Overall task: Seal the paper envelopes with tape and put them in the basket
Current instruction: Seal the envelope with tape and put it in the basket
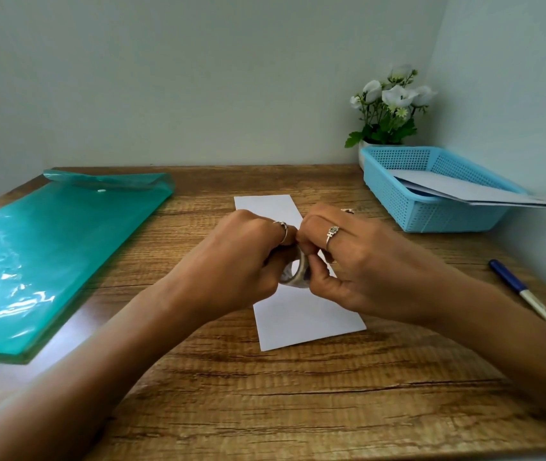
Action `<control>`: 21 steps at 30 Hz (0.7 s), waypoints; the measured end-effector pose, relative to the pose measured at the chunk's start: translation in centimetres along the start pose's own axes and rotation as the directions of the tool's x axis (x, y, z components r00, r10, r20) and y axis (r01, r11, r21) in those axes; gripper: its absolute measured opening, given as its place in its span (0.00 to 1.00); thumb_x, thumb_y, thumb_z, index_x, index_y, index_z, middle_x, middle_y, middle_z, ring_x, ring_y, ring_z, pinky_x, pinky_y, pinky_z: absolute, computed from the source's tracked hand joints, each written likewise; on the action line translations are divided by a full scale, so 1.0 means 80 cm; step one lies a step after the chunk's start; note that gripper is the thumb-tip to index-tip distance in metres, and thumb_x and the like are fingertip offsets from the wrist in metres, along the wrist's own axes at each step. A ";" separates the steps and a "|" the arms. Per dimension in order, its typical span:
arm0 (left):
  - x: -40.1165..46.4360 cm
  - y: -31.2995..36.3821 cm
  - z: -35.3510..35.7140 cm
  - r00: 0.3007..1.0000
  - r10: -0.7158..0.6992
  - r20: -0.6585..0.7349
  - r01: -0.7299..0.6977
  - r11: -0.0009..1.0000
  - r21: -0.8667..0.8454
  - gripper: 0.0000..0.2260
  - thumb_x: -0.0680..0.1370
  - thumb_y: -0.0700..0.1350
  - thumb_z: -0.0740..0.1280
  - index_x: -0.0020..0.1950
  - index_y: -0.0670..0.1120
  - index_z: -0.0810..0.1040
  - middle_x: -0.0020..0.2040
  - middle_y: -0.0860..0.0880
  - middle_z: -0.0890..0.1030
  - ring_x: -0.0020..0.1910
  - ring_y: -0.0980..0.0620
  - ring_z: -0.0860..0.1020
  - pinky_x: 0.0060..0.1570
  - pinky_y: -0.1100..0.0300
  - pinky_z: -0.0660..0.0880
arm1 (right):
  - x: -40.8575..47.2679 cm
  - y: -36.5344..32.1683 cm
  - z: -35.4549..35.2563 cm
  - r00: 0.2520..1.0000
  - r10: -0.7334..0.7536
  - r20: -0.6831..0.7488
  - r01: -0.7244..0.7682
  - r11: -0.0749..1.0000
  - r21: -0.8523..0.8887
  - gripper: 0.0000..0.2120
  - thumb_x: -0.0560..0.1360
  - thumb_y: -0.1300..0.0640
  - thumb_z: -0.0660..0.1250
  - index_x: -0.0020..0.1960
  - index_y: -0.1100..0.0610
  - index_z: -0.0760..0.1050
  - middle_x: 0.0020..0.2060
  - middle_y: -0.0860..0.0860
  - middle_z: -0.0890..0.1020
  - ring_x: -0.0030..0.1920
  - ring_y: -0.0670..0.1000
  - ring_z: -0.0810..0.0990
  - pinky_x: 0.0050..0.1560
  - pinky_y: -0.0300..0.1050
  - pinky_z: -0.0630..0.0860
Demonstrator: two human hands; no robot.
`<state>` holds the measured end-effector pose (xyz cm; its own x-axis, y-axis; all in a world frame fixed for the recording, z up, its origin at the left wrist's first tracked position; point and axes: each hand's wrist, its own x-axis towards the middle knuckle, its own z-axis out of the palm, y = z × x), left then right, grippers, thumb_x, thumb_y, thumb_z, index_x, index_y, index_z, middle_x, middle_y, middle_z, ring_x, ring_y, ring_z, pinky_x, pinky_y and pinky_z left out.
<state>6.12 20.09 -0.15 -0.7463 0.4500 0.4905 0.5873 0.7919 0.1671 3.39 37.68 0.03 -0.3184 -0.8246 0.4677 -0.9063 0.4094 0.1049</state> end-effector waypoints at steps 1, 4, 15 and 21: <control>0.000 0.000 0.000 1.000 -0.005 -0.003 0.005 1.000 -0.006 0.08 0.71 0.39 0.62 0.35 0.45 0.78 0.25 0.60 0.63 0.23 0.60 0.65 0.26 0.71 0.59 | -0.001 0.001 0.000 1.000 0.002 -0.021 -0.001 0.999 0.037 0.07 0.73 0.57 0.60 0.49 0.60 0.72 0.43 0.49 0.71 0.37 0.43 0.66 0.34 0.31 0.62; 0.002 0.000 -0.004 0.999 -0.017 -0.032 0.016 1.000 -0.014 0.09 0.72 0.40 0.62 0.42 0.45 0.82 0.27 0.60 0.70 0.24 0.62 0.66 0.27 0.73 0.61 | -0.005 0.003 -0.003 0.991 0.090 -0.097 -0.061 0.961 0.270 0.03 0.72 0.58 0.62 0.45 0.57 0.71 0.41 0.46 0.72 0.37 0.45 0.69 0.38 0.35 0.70; 0.000 -0.006 -0.006 0.999 0.000 -0.040 0.000 1.000 -0.005 0.09 0.73 0.41 0.64 0.49 0.45 0.83 0.33 0.60 0.71 0.26 0.65 0.68 0.32 0.77 0.64 | -0.009 0.005 -0.002 0.977 0.189 -0.094 -0.129 0.885 0.447 0.08 0.73 0.60 0.68 0.52 0.59 0.76 0.45 0.49 0.79 0.45 0.47 0.79 0.46 0.41 0.78; -0.001 -0.004 -0.008 0.999 0.006 -0.050 -0.006 1.000 -0.011 0.08 0.72 0.39 0.64 0.44 0.46 0.82 0.28 0.64 0.65 0.25 0.65 0.67 0.30 0.76 0.62 | -0.008 0.004 -0.003 0.981 0.172 -0.091 -0.117 0.895 0.430 0.06 0.74 0.62 0.66 0.51 0.57 0.75 0.46 0.47 0.77 0.47 0.45 0.78 0.49 0.38 0.76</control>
<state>6.19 19.55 0.35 -0.7261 0.4333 0.5339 0.5955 0.7845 0.1732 3.36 38.43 -0.02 -0.4430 -0.7030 0.5564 -0.8935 0.2951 -0.3385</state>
